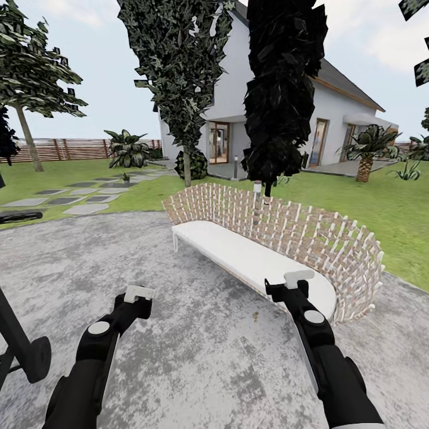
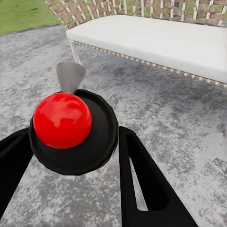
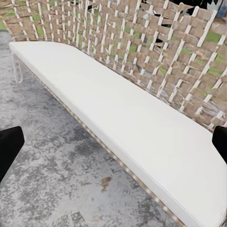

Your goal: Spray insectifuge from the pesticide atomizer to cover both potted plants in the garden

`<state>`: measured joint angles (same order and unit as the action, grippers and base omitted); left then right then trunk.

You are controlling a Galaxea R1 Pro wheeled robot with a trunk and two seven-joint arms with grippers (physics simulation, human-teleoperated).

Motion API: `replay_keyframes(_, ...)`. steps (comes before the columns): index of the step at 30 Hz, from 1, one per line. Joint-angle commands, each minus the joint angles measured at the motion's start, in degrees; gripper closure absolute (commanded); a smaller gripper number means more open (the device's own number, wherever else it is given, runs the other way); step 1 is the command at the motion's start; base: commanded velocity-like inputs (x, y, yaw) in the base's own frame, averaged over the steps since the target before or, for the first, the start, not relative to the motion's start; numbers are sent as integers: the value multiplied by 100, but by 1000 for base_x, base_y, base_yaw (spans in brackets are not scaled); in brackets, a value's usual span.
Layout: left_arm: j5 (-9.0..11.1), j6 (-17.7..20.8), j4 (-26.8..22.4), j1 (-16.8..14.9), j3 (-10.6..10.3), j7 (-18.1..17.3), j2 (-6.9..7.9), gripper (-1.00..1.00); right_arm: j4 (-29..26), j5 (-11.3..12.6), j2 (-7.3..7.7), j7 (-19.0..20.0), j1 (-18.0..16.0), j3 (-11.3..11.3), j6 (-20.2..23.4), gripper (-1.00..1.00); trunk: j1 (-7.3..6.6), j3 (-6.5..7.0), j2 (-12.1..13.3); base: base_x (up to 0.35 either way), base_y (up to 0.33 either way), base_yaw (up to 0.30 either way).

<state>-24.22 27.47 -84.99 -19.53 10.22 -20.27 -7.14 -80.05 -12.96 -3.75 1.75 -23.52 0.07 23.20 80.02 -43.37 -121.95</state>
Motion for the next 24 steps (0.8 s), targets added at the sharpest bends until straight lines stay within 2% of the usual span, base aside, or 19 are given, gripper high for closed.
replay_keyframes(1,-57,12,-9,-6,15,-58,-7,100,-10,-59,-1,18,-3,-2,36,-100,1,-6,-3,207,0,39)
replay_keyframes(12,-58,12,-9,-5,15,-56,-7,100,-11,-60,-3,18,-3,-2,36,-100,1,-6,-3,242,-104,232)
replay_keyframes(24,-57,12,-17,1,15,-61,-7,100,-11,-66,0,2,-3,-9,38,-100,1,-15,-3,14,-8,94)
